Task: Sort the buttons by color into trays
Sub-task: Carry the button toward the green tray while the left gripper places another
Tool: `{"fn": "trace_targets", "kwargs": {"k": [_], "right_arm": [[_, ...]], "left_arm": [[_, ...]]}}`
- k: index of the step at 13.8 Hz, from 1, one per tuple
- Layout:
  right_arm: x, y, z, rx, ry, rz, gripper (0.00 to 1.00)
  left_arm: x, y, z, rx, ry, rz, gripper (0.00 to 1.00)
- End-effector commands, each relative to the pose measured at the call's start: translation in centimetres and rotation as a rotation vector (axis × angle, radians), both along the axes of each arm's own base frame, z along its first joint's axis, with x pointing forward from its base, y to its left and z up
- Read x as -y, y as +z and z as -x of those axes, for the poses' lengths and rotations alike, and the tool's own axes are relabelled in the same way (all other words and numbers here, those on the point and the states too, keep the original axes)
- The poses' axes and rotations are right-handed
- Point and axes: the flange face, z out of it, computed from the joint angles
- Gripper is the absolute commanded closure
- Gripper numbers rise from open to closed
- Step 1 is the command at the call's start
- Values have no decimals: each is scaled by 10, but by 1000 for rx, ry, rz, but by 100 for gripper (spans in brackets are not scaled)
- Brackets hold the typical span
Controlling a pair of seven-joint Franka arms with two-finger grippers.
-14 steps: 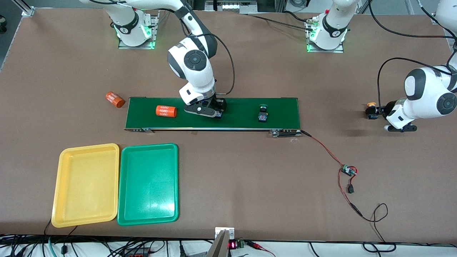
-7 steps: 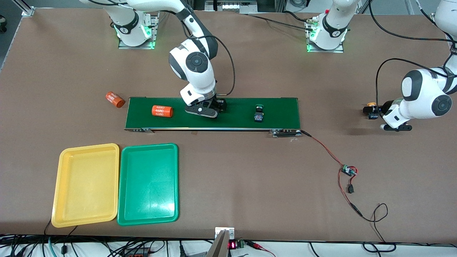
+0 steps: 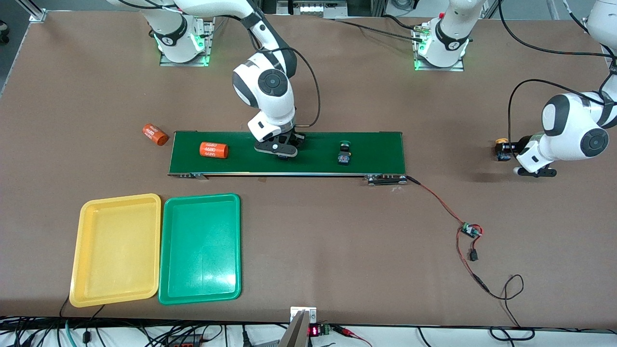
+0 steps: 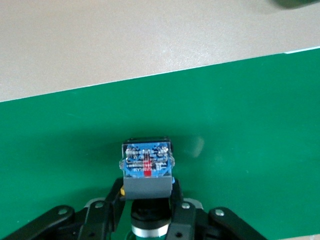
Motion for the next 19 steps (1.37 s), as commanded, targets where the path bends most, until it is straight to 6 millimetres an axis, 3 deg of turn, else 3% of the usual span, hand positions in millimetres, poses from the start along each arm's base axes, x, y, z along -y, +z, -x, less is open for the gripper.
{"fn": "trace_targets", "kwargs": {"k": [1, 2, 5, 7, 9, 12, 17, 19], "right_arm": [[-1, 12, -2, 3, -1, 14, 100], [1, 19, -3, 2, -4, 17, 100], [18, 50, -15, 25, -6, 45, 99], [37, 77, -18, 35, 55, 141, 99], [71, 112, -29, -4, 125, 204, 99], [114, 151, -70, -57, 180, 234, 99], [193, 177, -151, -42, 123, 115, 99], [227, 171, -173, -53, 130, 86, 97]], "left_arm": [[-2, 12, -8, 23, -32, -20, 85], [4, 21, -13, 37, -39, -28, 88], [54, 58, -38, 97, -129, -66, 95], [101, 85, -52, 147, -181, -58, 95], [151, 109, -69, 198, -259, -63, 96], [227, 132, -74, 245, -331, -23, 98], [332, 129, -55, 219, -311, 126, 100], [351, 121, -49, 197, -235, 120, 100]]}}
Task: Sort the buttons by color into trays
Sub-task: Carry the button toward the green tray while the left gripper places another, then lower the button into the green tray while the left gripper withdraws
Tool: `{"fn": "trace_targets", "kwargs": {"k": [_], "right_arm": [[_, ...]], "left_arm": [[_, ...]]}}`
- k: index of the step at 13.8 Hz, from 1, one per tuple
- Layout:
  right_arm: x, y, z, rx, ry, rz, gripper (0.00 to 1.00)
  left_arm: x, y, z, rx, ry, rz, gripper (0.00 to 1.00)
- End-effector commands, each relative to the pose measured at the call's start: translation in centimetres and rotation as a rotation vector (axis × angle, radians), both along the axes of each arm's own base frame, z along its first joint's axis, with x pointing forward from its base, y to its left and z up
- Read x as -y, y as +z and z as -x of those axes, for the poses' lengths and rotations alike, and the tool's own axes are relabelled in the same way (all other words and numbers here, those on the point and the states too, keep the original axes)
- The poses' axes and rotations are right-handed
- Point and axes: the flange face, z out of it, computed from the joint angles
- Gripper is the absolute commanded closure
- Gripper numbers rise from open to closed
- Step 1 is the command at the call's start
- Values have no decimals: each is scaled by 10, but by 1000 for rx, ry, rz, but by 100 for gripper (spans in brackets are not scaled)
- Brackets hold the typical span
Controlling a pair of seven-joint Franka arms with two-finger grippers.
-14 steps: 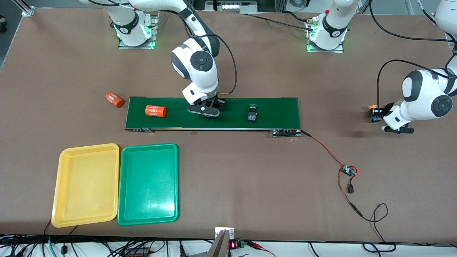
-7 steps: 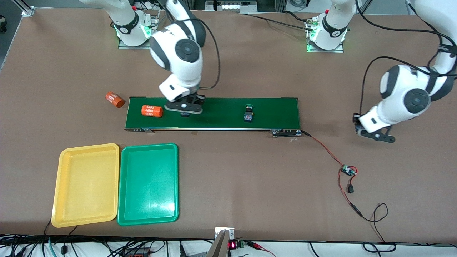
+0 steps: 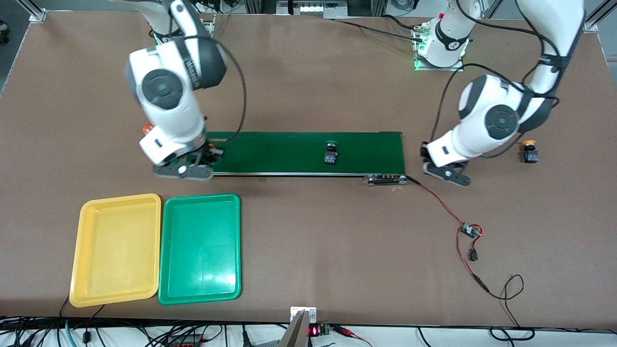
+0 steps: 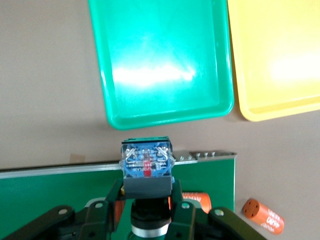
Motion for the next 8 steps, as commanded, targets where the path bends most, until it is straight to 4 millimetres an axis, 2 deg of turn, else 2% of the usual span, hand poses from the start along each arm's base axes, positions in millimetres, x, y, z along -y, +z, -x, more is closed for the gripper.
{"fn": "trace_targets", "kwargs": {"k": [1, 5, 8], "right_arm": [[36, -7, -37, -18, 14, -45, 97], [82, -24, -73, 31, 19, -109, 96], [86, -56, -87, 67, 22, -124, 96]], "left_arm": [[25, -7, 8, -38, 81, 2, 100], [69, -23, 22, -71, 159, 40, 100], [91, -34, 30, -78, 157, 44, 100]]}}
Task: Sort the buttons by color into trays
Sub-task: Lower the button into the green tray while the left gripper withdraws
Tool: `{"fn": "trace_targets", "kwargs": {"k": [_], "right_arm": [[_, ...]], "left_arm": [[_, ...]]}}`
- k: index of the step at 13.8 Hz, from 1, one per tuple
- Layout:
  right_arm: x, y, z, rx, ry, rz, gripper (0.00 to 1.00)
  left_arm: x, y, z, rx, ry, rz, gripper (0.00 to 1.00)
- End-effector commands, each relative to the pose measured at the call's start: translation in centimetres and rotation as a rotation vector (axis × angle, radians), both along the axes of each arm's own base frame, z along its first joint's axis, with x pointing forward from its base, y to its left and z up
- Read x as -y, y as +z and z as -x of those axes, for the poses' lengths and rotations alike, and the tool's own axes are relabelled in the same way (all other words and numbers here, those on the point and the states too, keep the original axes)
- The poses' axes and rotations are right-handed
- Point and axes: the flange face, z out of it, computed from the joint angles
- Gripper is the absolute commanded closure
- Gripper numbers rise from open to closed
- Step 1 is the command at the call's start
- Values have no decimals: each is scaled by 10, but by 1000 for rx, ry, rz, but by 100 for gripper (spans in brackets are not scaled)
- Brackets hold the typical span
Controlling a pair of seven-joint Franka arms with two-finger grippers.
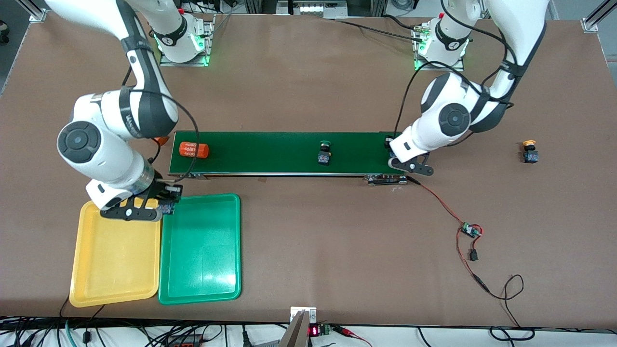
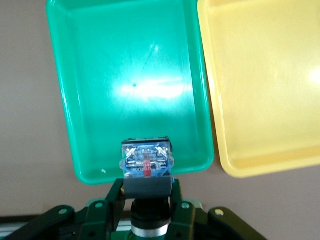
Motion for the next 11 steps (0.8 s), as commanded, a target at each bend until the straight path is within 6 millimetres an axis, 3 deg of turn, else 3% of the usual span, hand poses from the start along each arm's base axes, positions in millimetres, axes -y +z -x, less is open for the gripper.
{"fn": "trace_targets", "kwargs": {"k": [1, 3, 4, 5, 6, 8, 9, 11], "right_arm": [[-9, -29, -15, 24, 19, -18, 96], [-10, -55, -21, 38, 25, -11, 96], [-10, -66, -24, 51, 28, -9, 96], [-10, -77, -26, 59, 30, -5, 95], [-10, -85, -28, 68, 31, -4, 94], [-9, -97, -29, 69, 29, 0, 91], [-9, -100, -29, 65, 30, 1, 82], [-9, -101, -29, 63, 28, 0, 77]], "left_arm": [[23, -7, 6, 0, -2, 17, 100], [36, -9, 10, 22, -33, 25, 93], [41, -11, 12, 22, -48, 25, 67], [43, -12, 14, 19, -42, 27, 9], [43, -6, 13, 31, -55, 26, 0], [32, 19, 5, 77, -31, 16, 0], [14, 33, -4, 103, 1, 6, 0], [-47, 46, -24, 94, 105, -28, 0]]}}
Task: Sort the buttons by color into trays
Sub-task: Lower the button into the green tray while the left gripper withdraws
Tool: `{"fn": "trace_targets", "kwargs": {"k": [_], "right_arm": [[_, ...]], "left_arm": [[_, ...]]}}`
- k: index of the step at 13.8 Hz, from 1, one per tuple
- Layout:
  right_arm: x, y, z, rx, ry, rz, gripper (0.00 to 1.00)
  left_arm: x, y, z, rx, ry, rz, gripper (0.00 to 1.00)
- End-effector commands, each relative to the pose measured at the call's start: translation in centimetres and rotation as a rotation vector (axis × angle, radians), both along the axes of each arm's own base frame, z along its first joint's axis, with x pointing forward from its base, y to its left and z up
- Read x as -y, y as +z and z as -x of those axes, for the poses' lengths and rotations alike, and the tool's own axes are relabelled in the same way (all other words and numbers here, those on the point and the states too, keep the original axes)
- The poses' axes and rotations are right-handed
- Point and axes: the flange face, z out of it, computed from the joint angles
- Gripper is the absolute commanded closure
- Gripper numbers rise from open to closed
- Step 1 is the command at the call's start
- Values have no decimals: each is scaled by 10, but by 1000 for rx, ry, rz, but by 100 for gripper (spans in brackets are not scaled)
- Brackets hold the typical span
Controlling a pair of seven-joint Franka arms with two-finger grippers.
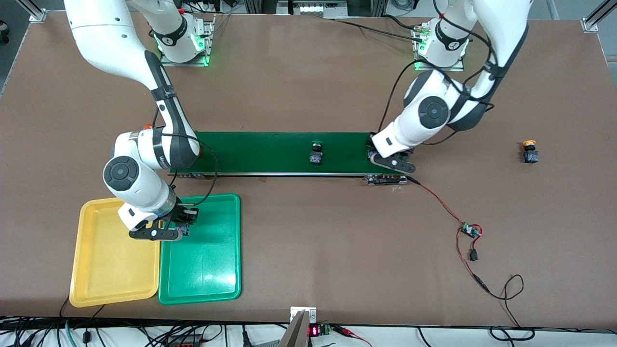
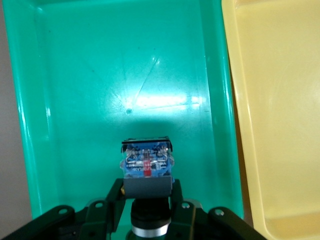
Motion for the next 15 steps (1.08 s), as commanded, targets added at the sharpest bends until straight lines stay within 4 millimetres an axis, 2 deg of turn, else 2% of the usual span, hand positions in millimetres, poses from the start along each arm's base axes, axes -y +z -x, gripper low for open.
{"fn": "trace_targets", "kwargs": {"k": [1, 5, 7, 8, 10, 12, 15], "right_arm": [[0, 3, -6, 9, 11, -16, 75], [0, -19, -5, -14, 10, -7, 74], [0, -23, -6, 11, 13, -10, 74], [0, -25, -6, 9, 13, -9, 74], [0, -26, -6, 9, 13, -9, 74], [0, -36, -5, 0, 12, -5, 74], [-1, -42, -5, 2, 14, -3, 74]], "left_arm": [[-94, 24, -20, -25, 149, -44, 0], [-254, 4, -31, -87, 330, -26, 0], [-314, -8, -27, -96, 367, 0, 0], [-340, -15, -23, -95, 354, 2, 0], [-373, -26, -16, -93, 236, -76, 0], [-424, -34, -12, -96, 145, -176, 0], [-467, -48, 4, -112, 126, -193, 0]]}}
